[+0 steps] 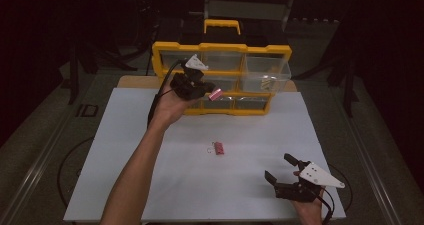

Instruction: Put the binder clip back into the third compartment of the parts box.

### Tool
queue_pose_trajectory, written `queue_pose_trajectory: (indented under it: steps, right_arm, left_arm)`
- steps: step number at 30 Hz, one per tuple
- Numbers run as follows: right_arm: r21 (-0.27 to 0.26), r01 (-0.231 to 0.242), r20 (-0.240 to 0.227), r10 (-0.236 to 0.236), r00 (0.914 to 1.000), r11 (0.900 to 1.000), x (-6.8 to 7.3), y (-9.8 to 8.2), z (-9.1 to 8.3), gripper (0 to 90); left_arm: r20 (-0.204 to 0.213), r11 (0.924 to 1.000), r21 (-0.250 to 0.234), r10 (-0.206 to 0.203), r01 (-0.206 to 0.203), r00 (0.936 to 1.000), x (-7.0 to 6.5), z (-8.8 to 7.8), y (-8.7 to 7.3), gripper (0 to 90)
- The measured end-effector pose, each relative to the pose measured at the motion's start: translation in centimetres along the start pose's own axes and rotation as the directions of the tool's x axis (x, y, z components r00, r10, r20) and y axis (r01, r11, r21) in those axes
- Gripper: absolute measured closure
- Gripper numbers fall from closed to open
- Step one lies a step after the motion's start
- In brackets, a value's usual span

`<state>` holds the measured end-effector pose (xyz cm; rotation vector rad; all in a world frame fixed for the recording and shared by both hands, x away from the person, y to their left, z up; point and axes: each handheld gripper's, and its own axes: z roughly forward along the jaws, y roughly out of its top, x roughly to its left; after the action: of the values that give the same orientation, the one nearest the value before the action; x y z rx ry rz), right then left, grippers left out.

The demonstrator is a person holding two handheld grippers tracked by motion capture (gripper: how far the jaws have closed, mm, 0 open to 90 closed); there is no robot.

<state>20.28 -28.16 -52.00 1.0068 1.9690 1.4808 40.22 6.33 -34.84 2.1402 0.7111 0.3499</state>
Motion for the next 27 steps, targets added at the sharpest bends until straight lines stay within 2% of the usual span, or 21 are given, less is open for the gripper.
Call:
queue_pose_trajectory:
  steps: [6,8,11,16,24,27]
  right_arm:
    - [0.001,0.0,0.001,0.0,1.0,1.0,0.0,0.0,0.0,8.1]
    - [-0.001,0.003,0.002,-0.003,1.0,1.0,-0.1,0.0,0.0,8.1]
    - [-0.001,0.0,0.003,0.0,1.0,1.0,-0.1,0.0,-0.1,8.1]
    - [-0.002,-0.002,0.005,0.002,1.0,1.0,-0.2,-0.1,-0.1,8.1]
    - [-0.001,-0.003,0.003,0.003,1.0,1.0,-0.2,-0.1,0.0,8.1]
    - [-0.003,-0.007,0.003,0.007,1.0,1.0,-0.2,-0.1,-0.1,8.1]
  left_arm:
    - [0.002,0.9995,-0.022,0.025,-0.024,0.9997,-0.1,-1.1,2.4,89.7]
    - [0.012,0.999,-0.042,0.019,-0.018,0.9998,-0.1,-1.4,3.1,89.8]
    - [0.01,0.9988,-0.043,0.021,-0.021,0.9997,0.0,-1.8,4.1,89.7]
    - [0.017,0.9971,-0.072,0.024,-0.023,0.9996,0.0,-2.5,5.7,89.7]
    - [0.041,0.9952,-0.098,0.005,-0.001,0.9992,0.4,-2.8,7.5,89.7]
    - [0.041,0.9956,-0.093,0.009,-0.005,0.9991,0.4,-2.5,8.5,89.7]
